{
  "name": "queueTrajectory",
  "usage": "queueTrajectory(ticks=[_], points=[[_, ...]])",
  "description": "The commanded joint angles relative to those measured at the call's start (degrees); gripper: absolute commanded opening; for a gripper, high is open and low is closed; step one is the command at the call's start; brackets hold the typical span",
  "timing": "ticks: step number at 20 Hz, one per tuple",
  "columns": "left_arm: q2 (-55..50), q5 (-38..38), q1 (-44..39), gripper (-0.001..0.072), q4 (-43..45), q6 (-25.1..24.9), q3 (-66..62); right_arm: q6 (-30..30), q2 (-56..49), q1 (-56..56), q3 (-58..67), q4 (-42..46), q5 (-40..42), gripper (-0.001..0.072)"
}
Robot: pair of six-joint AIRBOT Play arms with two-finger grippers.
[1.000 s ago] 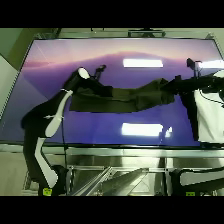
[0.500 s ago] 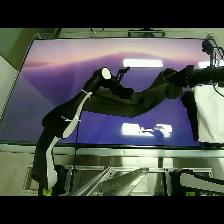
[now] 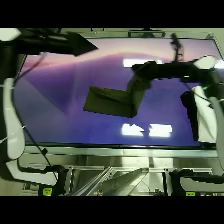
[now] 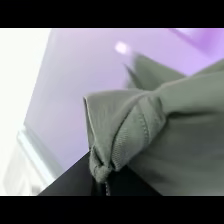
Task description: Fold the shirts.
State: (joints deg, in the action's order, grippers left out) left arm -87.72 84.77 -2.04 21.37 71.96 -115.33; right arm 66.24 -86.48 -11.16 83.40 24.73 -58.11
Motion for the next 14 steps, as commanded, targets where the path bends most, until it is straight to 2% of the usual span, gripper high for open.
queueTrajectory(ticks=[1,2,3,4,5,6,10,12,14], points=[[8.5,4.52,6.6,0.002,-7.58,-2.8,0.13,-9.42,-9.55,-20.46,0.04,-7.91,26.36,0.0019],[9.73,5.62,6.6,0.002,-7.48,-3.74,0.13,-13.75,-13.42,-25.35,0.07,-10.47,30.27,0.0027],[10.8,6.23,6.6,0.002,-7.41,-4.22,0.13,-17.18,-17.22,-29.29,0.17,-11.93,33.46,0.0189],[11.54,6.38,6.6,0.002,-7.41,-4.24,0.13,-18.62,-19.98,-31.43,0.37,-11.89,34.21,0.0496],[12.0,6.4,6.6,0.002,-7.43,-4.26,0.13,-18.69,-21.35,-31.8,0.39,-11.91,32.96,0.0591],[12.39,6.69,6.6,0.002,-7.41,-4.26,0.13,-18.69,-21.62,-30.84,0.39,-11.87,30.05,0.0569],[12.46,6.62,6.6,0.0019,-7.54,-4.24,0.13,-16.35,-16.0,-19.12,0.39,-10.62,14.16,0.0569],[12.44,6.6,6.6,0.0019,-7.56,-4.24,0.13,-11.43,-12.02,-11.3,0.39,-5.55,7.23,0.0569],[12.44,6.62,6.6,0.0019,-7.58,-4.22,0.13,-2.49,-8.9,-3.63,0.39,4.52,2.25,0.0569]])
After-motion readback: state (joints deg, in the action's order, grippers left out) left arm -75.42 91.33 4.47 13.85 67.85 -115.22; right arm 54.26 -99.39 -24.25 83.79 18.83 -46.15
